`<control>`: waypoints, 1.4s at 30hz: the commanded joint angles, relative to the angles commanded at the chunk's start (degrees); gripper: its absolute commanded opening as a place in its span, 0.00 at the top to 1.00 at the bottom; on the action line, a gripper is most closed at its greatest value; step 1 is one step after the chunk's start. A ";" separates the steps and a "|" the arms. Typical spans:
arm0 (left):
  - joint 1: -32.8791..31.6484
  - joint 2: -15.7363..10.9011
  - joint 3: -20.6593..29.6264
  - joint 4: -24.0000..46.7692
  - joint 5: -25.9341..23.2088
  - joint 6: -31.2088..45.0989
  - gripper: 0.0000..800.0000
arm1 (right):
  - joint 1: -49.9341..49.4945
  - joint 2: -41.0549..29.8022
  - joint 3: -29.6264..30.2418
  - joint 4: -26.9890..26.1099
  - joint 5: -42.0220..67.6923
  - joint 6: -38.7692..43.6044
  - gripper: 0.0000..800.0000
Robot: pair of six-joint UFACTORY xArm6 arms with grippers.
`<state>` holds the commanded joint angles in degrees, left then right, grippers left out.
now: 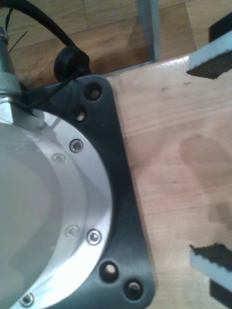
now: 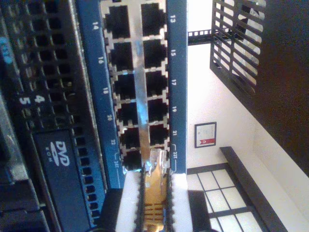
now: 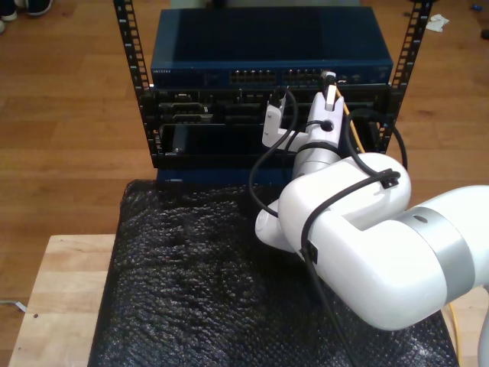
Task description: Grab the cable and plug it in
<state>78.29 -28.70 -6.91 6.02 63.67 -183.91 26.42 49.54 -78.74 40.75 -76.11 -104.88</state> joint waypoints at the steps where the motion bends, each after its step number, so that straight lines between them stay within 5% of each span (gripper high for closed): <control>1: 0.00 0.00 0.00 0.00 0.00 0.00 0.00 | 0.00 0.00 0.00 0.00 0.00 0.00 1.00; 42: 0.00 0.00 0.00 0.00 0.09 0.00 0.00 | -0.09 -0.44 0.44 -0.26 0.79 0.18 1.00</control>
<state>78.29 -28.70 -6.91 6.02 63.76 -183.91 26.33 49.10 -78.30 40.48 -75.32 -104.70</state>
